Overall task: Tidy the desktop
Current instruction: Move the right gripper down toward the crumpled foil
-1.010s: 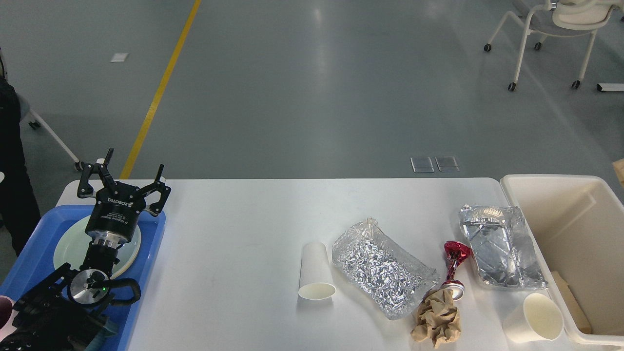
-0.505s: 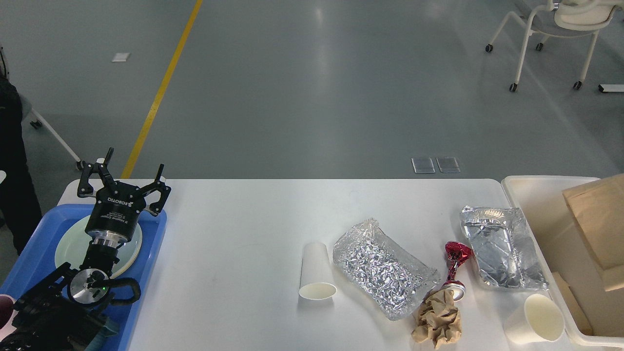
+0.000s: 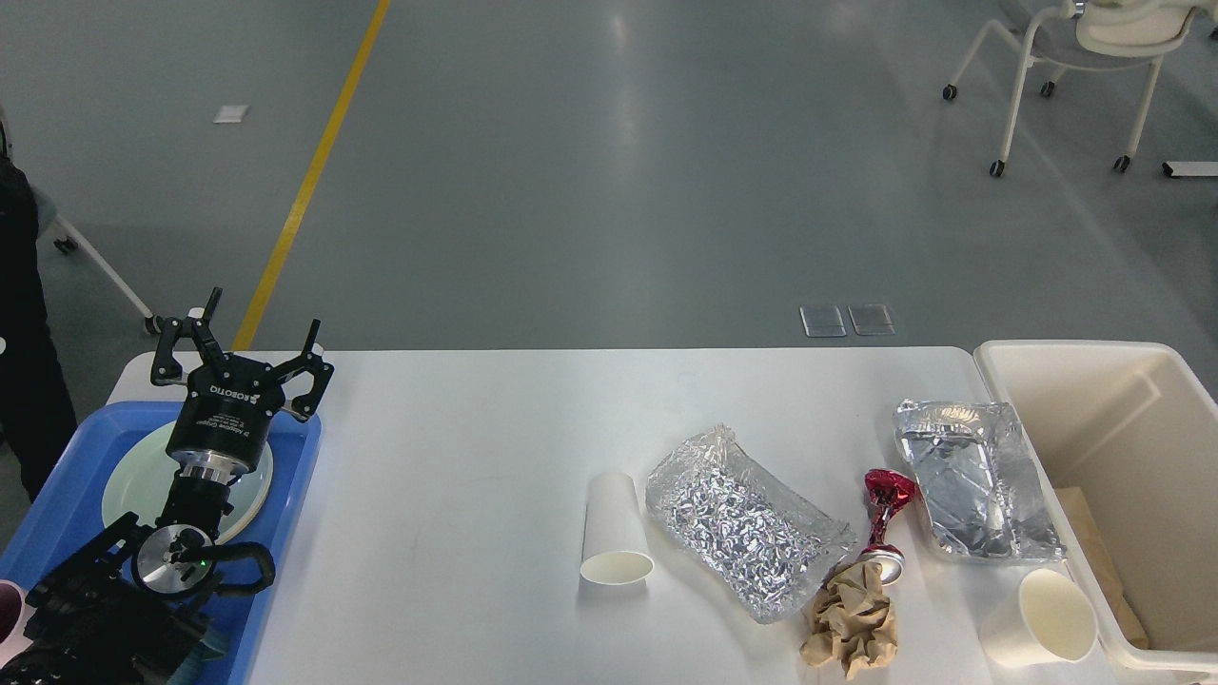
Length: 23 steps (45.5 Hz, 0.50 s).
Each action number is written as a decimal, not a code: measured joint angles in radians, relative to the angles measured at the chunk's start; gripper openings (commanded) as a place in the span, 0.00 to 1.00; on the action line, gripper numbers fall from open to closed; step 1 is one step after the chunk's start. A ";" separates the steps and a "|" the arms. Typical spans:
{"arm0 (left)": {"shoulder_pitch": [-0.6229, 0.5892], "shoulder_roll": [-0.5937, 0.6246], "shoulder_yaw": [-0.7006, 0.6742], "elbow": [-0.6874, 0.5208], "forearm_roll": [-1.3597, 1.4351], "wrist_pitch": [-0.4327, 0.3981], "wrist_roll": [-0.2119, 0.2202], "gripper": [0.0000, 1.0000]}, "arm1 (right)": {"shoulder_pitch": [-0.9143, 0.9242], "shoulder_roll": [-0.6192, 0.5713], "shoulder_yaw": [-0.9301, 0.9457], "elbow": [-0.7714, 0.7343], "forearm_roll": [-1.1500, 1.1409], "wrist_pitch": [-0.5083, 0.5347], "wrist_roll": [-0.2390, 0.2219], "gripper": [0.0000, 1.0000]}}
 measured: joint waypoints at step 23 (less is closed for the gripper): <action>0.000 0.000 0.000 0.000 0.000 0.000 0.000 1.00 | 1.047 0.237 0.239 0.756 -0.173 0.664 0.021 1.00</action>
